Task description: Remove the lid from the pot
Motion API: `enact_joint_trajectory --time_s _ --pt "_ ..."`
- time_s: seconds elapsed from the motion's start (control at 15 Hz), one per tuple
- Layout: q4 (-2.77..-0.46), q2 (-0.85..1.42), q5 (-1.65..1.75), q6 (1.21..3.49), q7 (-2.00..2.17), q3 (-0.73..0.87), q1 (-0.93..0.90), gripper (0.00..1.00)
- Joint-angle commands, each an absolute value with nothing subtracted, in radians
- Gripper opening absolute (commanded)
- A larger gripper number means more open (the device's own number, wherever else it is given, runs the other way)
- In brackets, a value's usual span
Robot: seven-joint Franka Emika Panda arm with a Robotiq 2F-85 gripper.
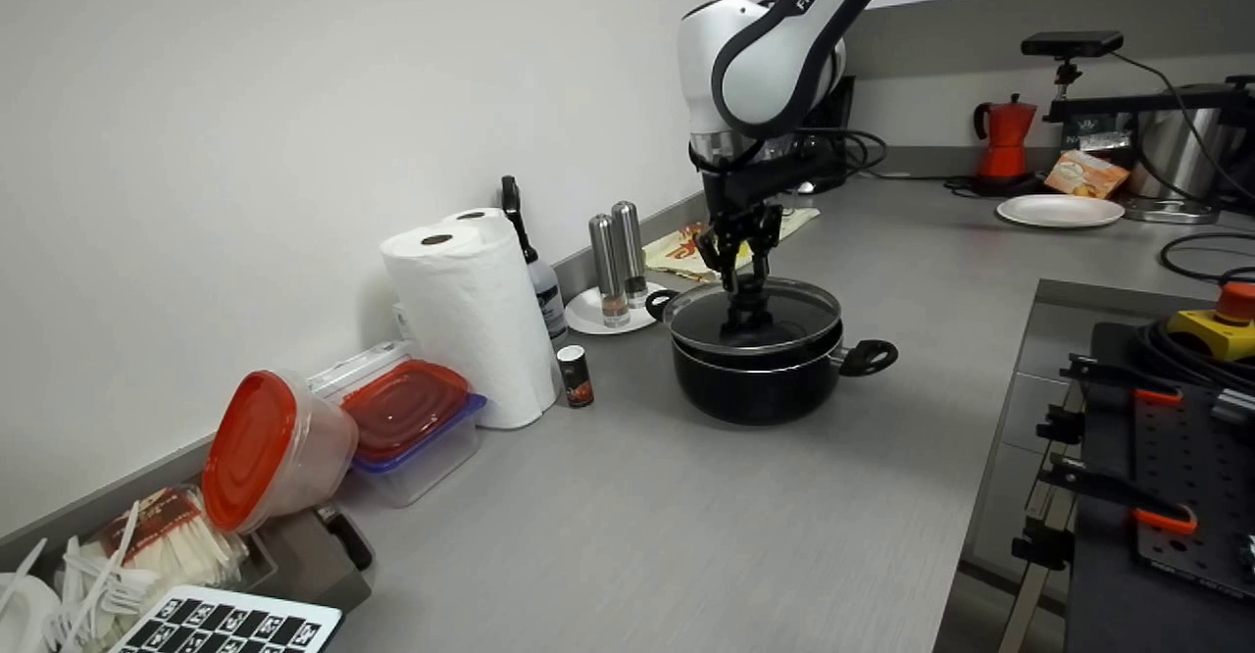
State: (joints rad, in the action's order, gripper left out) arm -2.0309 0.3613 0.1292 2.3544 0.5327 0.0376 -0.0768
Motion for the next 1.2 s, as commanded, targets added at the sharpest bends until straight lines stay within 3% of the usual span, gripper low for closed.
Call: enact_joint_trajectory --time_s 0.0,0.53,1.13 --pt "-1.987 0.242 0.113 2.294 0.502 0.050 -0.085 0.25" --pt "-1.951 0.105 0.143 2.256 0.504 -0.015 -0.115 0.25" --pt "-1.984 0.124 0.196 2.269 0.523 -0.172 -0.260 0.25"
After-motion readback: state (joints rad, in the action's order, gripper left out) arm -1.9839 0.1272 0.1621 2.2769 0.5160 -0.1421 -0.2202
